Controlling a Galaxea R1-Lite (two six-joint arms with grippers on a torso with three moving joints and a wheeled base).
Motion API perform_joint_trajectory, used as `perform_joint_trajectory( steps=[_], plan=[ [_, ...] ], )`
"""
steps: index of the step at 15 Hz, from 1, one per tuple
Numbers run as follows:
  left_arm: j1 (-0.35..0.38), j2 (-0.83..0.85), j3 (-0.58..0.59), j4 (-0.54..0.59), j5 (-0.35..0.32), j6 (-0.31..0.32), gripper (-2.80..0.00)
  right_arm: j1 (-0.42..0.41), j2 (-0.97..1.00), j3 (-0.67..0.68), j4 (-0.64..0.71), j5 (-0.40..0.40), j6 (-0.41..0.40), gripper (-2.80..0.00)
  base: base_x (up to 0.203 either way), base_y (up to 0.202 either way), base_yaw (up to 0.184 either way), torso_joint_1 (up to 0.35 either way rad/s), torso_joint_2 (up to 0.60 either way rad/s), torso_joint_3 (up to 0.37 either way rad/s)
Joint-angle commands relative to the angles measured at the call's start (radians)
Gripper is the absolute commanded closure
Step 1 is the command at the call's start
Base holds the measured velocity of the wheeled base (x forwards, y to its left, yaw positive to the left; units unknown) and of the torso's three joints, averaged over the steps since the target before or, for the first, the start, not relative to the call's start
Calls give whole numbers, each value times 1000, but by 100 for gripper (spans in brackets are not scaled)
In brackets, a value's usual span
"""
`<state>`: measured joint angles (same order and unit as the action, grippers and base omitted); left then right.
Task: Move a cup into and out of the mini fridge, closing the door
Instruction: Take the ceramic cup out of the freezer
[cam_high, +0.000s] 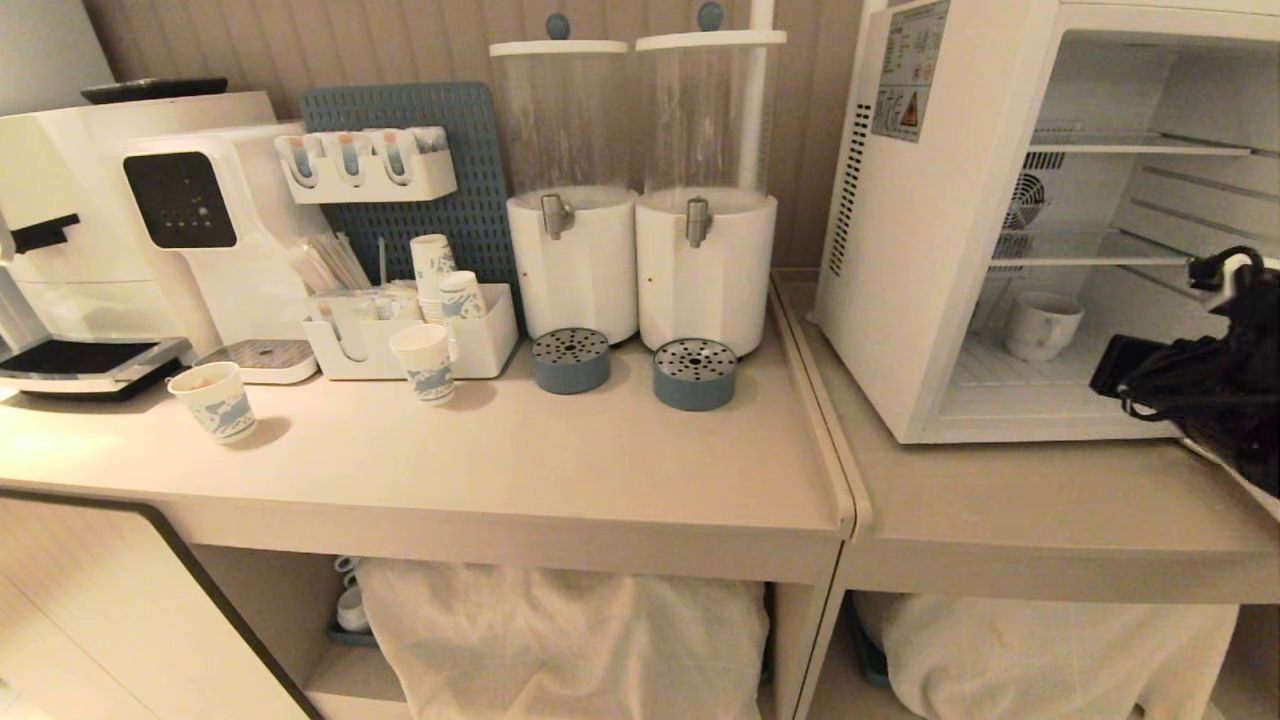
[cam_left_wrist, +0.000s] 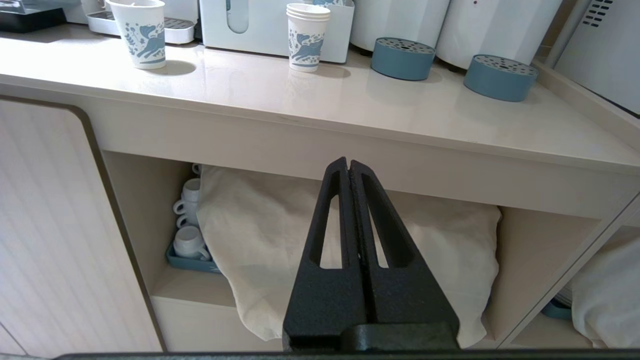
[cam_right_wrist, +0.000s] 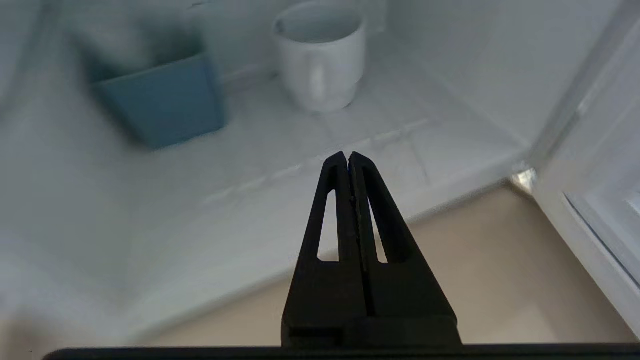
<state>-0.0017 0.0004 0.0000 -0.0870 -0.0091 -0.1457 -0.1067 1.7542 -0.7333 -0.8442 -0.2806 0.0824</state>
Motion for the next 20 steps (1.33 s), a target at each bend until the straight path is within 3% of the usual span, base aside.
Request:
perform_joint_trajectory(
  steps=[1, 5, 11, 20],
  plan=[
    [0, -5, 40, -2, 0, 0, 0, -7, 160, -38, -92, -13, -11, 0, 0, 0, 0, 0, 0, 0],
    [0, -5, 40, -2, 0, -5, 0, -19, 306, -156, -148, -17, -22, 0, 0, 0, 0, 0, 0, 0],
    [0, -5, 40, -2, 0, -3, 0, -22, 491, -418, -179, -17, -114, 0, 0, 0, 0, 0, 0, 0],
    [0, -5, 40, -3, 0, -6, 0, -28, 570, -449, -225, -20, -132, 0, 0, 0, 0, 0, 0, 0]
  ],
)
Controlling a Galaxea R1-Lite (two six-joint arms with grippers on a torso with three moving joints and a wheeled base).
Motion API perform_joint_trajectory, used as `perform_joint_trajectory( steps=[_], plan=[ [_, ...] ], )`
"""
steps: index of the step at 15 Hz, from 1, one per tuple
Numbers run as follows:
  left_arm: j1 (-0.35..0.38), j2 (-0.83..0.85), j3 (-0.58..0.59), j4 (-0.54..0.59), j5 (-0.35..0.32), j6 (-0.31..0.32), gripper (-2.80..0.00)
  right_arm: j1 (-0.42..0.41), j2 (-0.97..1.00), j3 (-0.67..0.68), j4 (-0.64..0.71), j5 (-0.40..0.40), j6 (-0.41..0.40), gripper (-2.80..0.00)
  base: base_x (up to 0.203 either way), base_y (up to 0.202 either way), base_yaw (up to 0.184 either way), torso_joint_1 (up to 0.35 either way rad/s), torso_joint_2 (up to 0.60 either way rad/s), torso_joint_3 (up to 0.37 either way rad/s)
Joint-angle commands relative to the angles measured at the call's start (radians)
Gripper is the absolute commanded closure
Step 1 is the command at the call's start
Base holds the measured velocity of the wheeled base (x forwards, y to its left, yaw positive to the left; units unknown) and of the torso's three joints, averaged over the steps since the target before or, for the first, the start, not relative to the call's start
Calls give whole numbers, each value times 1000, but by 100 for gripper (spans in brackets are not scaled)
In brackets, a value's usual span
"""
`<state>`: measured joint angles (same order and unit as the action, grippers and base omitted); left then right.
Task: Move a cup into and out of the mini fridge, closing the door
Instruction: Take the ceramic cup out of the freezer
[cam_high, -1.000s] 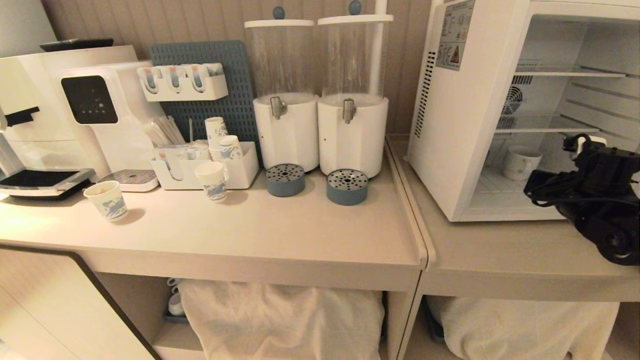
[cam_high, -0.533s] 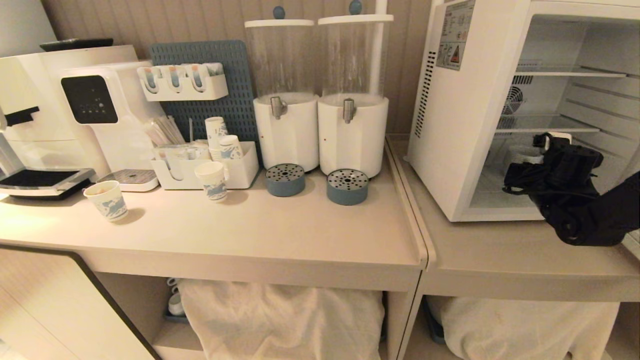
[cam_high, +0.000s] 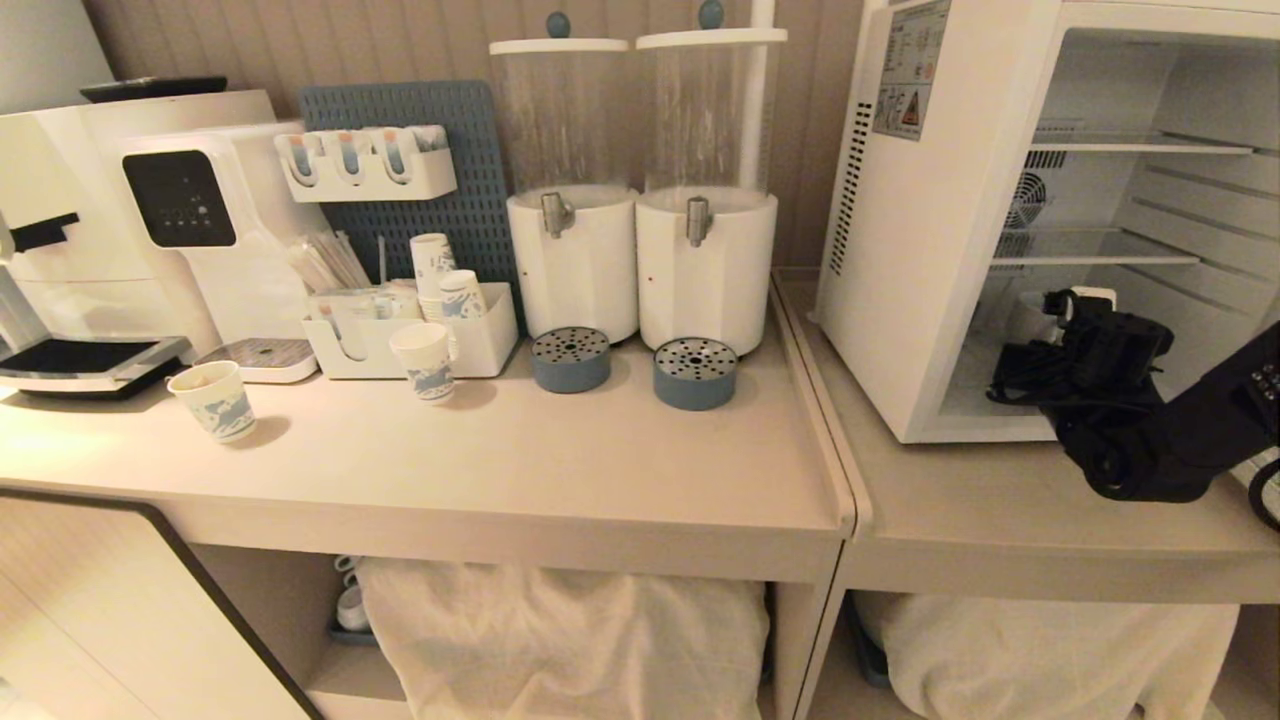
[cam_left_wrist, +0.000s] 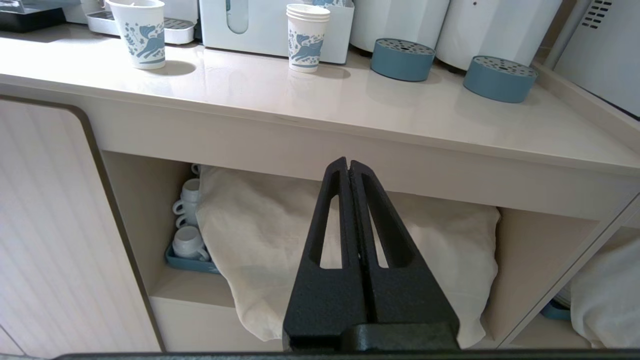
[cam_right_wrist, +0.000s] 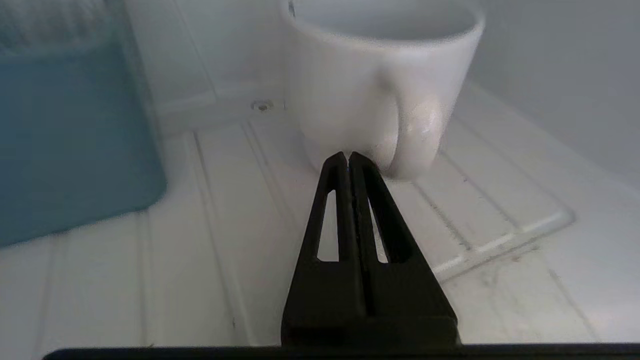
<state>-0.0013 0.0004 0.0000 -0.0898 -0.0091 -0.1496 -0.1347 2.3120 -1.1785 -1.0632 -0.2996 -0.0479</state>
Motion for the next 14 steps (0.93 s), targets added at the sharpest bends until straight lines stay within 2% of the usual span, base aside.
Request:
perform_joint_trajectory(
  steps=[1, 4, 14],
  plan=[
    [0, -5, 40, -2, 0, -2, 0, -2, 11, -6, -6, -3, 0, -280, 0, 0, 0, 0, 0, 0],
    [0, -5, 40, -48, -5, -4, 0, -12, 10, -19, -3, -13, 0, -280, 0, 0, 0, 0, 0, 0],
    [0, -5, 40, -50, -5, 5, 0, -14, 29, -11, -6, -13, -1, -280, 0, 0, 0, 0, 0, 0]
  ],
)
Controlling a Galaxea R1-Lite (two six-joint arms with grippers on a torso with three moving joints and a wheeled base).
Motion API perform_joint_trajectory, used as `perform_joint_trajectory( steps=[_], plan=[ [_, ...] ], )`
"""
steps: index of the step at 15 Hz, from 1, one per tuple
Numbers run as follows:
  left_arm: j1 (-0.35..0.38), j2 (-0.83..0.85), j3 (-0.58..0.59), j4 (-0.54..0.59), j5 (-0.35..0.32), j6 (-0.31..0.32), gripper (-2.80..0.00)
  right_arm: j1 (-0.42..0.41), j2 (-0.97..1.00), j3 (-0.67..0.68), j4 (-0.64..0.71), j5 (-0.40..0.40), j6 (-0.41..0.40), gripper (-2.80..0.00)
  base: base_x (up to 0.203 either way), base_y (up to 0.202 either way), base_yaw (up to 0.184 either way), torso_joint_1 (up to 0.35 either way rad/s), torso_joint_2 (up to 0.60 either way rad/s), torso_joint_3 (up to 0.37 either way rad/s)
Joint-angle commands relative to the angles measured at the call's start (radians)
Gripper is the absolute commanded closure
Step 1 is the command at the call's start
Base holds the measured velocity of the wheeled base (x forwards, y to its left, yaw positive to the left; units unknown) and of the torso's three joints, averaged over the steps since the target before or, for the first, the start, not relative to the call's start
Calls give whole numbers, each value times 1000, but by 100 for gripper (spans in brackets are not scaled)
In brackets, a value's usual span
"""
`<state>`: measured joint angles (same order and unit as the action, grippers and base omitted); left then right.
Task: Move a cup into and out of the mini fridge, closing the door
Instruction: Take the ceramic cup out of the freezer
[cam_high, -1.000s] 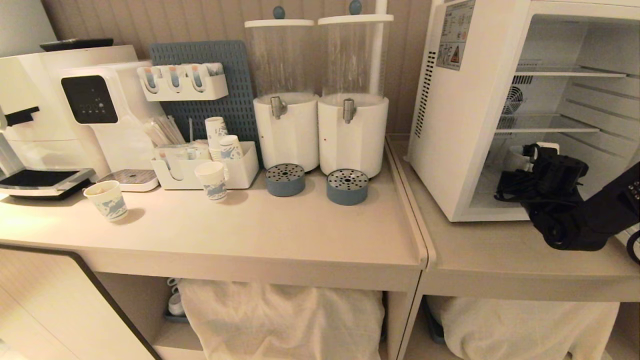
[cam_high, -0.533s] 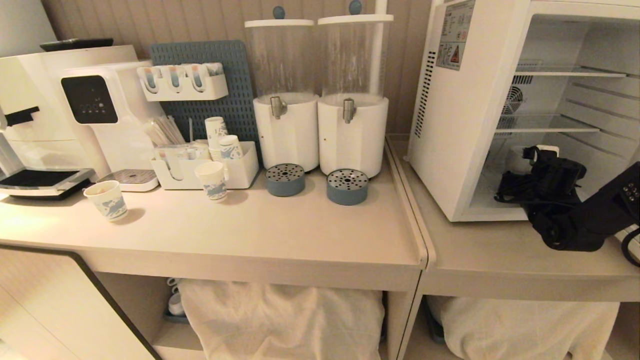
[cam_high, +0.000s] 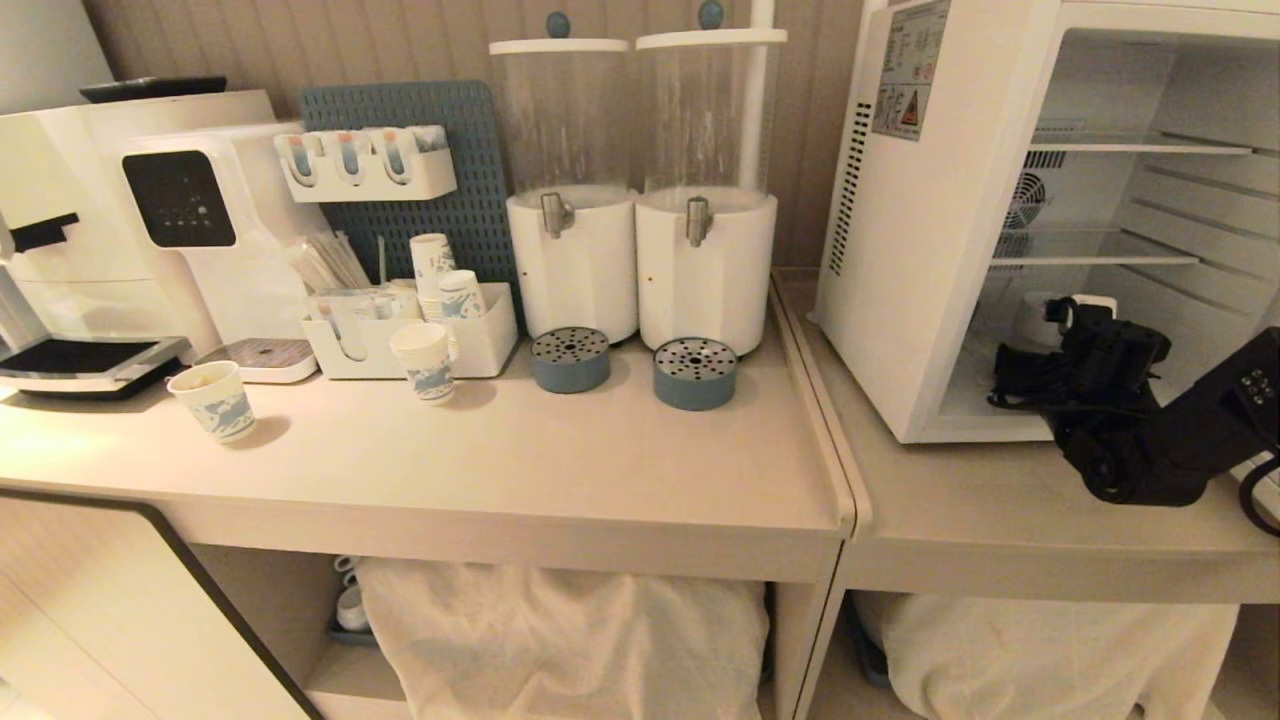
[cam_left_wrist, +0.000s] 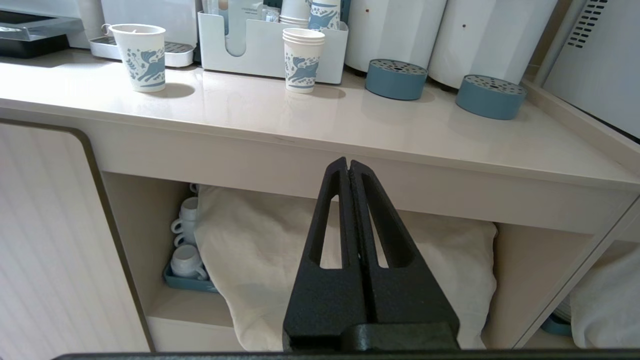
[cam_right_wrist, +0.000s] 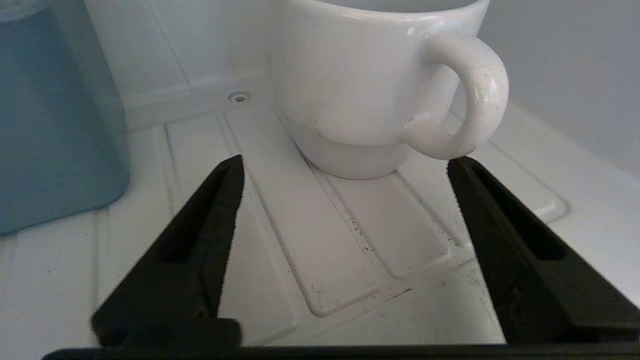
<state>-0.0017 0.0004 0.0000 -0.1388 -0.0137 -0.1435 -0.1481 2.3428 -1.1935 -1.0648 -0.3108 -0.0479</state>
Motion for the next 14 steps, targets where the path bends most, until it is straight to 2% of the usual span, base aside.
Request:
perform_joint_trajectory(
  steps=[1, 7, 14],
  plan=[
    [0, -5, 40, -1, 0, 1, 0, 0, -3, 6, -6, -2, -1, -280, 0, 0, 0, 0, 0, 0],
    [0, -5, 40, -1, 0, -2, 0, -10, 3, -14, 2, -2, -3, -280, 0, 0, 0, 0, 0, 0],
    [0, -5, 40, -1, -1, -2, 0, -44, 42, -116, 41, 5, -4, -280, 0, 0, 0, 0, 0, 0]
  ],
)
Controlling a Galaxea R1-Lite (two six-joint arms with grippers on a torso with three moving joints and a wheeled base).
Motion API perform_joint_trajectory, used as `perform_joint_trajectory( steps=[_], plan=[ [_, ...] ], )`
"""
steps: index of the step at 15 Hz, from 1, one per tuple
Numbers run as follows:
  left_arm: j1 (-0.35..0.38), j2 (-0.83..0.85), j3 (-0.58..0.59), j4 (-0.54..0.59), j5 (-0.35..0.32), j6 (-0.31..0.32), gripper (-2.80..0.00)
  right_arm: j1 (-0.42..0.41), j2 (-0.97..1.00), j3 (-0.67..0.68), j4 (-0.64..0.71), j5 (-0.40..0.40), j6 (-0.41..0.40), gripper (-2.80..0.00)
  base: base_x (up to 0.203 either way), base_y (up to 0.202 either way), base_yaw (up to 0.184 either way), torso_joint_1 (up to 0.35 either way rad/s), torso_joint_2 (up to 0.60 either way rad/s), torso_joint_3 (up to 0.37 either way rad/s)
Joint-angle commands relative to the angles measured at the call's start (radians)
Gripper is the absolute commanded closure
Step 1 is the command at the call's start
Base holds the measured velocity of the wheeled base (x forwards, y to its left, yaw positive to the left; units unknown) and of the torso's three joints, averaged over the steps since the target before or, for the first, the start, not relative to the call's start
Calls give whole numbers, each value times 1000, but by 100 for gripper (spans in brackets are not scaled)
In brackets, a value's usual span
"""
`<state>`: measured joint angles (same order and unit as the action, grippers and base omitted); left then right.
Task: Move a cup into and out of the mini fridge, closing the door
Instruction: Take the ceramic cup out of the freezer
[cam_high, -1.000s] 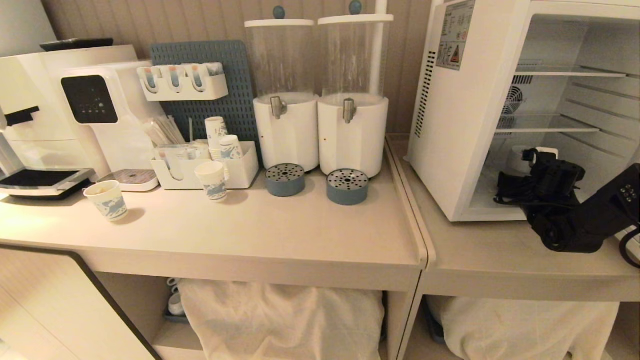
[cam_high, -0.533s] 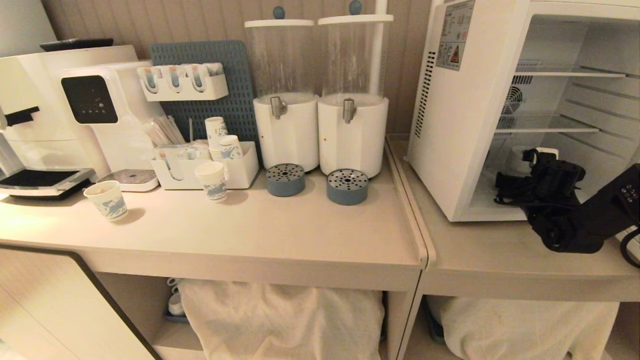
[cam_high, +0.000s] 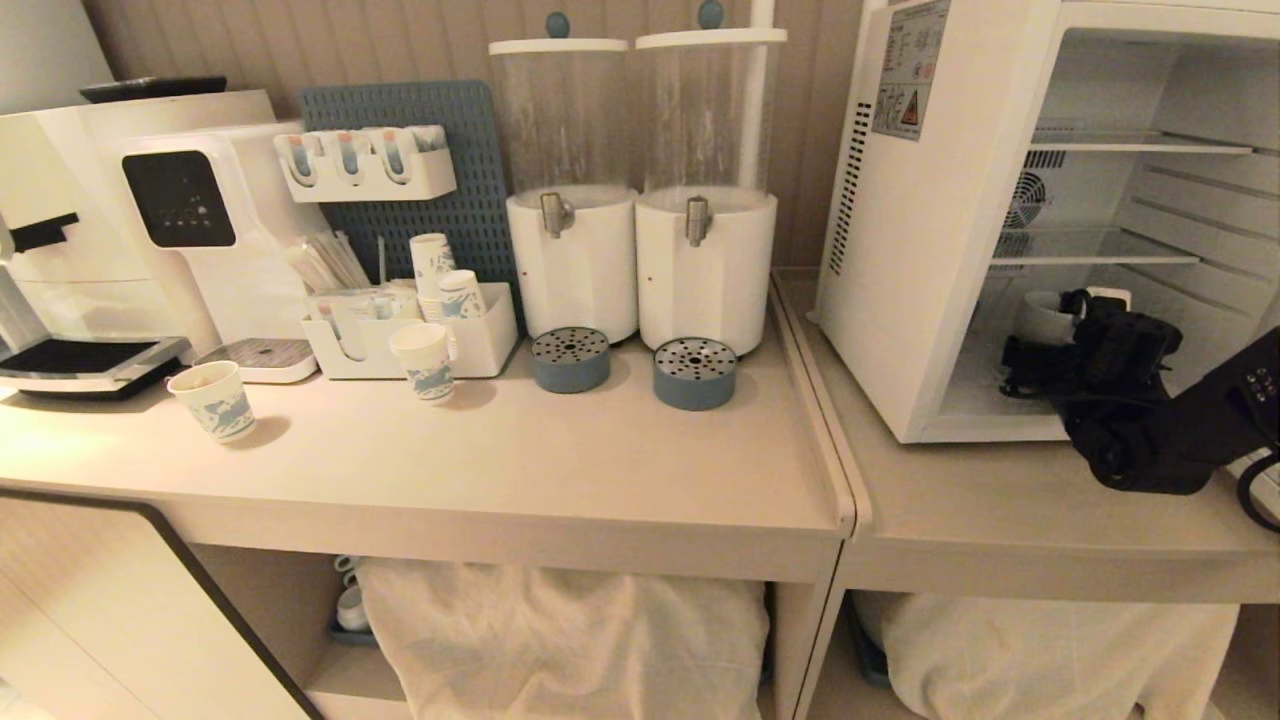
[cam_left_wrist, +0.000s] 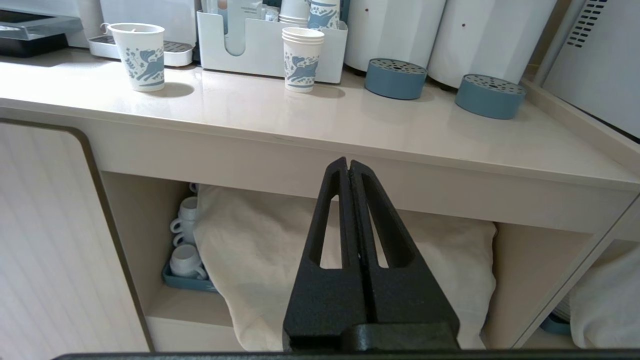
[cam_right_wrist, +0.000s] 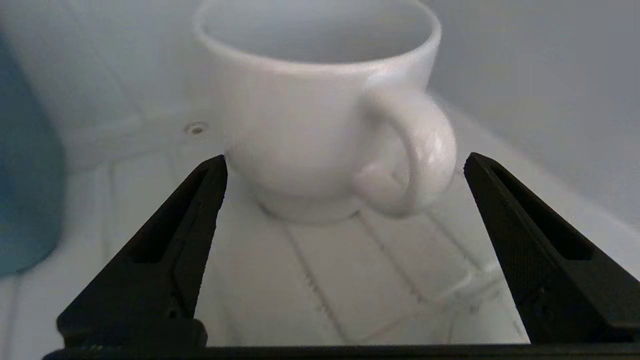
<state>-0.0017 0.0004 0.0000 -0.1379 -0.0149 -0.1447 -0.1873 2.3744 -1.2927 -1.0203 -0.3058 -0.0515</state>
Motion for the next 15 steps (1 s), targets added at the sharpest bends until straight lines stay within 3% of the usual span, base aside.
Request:
perform_joint_trajectory(
  steps=[1, 15],
  plan=[
    [0, -5, 40, -1, 0, -1, 0, -4, 17, -26, -1, 2, -1, -280, 0, 0, 0, 0, 0, 0],
    [0, -5, 40, -2, 0, -4, 0, 3, 71, -155, 31, 16, -21, -280, 0, 0, 0, 0, 0, 0]
  ],
)
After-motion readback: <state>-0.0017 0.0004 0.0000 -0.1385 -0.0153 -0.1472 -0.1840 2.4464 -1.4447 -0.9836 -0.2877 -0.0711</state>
